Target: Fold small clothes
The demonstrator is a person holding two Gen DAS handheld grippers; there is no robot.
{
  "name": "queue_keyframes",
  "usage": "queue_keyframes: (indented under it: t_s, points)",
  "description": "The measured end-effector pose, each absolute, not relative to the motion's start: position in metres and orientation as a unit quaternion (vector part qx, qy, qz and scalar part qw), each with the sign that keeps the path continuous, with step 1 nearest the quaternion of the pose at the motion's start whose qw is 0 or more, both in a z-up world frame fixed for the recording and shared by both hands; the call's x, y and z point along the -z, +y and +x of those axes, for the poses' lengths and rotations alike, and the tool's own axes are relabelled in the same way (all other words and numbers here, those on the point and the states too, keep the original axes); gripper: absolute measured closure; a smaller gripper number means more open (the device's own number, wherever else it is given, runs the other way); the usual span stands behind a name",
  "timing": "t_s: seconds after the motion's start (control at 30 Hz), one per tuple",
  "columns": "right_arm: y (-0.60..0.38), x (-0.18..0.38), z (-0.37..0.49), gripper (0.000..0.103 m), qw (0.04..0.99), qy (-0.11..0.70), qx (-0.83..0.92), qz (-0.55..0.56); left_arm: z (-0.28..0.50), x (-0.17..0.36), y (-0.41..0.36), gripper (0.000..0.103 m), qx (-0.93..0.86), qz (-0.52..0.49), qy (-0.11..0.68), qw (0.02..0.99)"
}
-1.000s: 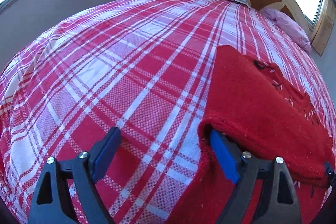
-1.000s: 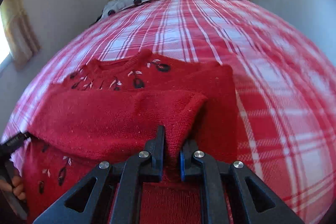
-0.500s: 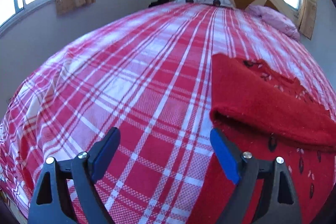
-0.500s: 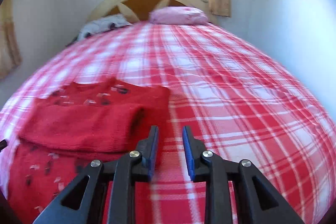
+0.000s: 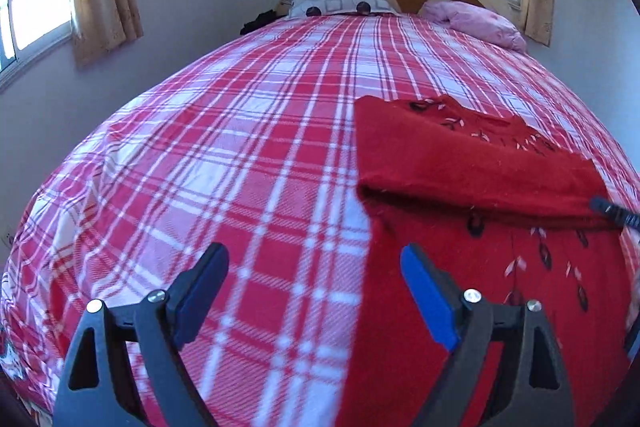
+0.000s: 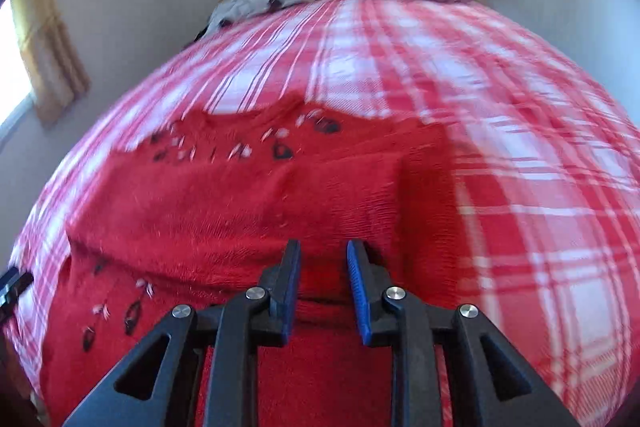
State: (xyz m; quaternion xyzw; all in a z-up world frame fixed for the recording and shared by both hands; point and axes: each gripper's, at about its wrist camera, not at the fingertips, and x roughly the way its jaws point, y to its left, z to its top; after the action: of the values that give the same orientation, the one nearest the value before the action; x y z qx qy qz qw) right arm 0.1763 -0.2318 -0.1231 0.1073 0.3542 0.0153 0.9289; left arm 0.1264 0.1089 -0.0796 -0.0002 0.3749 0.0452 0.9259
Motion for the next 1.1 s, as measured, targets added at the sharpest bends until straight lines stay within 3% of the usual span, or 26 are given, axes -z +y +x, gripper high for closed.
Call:
queue_keyframes:
  t_s: [0.07, 0.23, 0.7, 1.1]
  points:
    - [-0.238, 0.111, 0.151, 0.075, 0.936, 0.329, -0.036, 0.119, 0.116, 0.078, 0.118, 0.012, -0.031, 0.007, 0.367, 0.929]
    - [-0.253, 0.094, 0.075, 0.045, 0.937, 0.306, -0.092, 0.139, 0.094, 0.076, 0.130, 0.010, 0.034, 0.042, 0.361, 0.931]
    - [-0.247, 0.170, -0.076, 0.044, 0.885, 0.391, -0.144, 0.206, 0.008, 0.121, 0.118, 0.010, 0.182, -0.010, 0.439, 0.880]
    - [-0.224, 0.205, -0.083, 0.044, 0.862, 0.432, -0.170, 0.202, -0.020, 0.147, 0.087, 0.011, 0.234, -0.005, 0.489, 0.840]
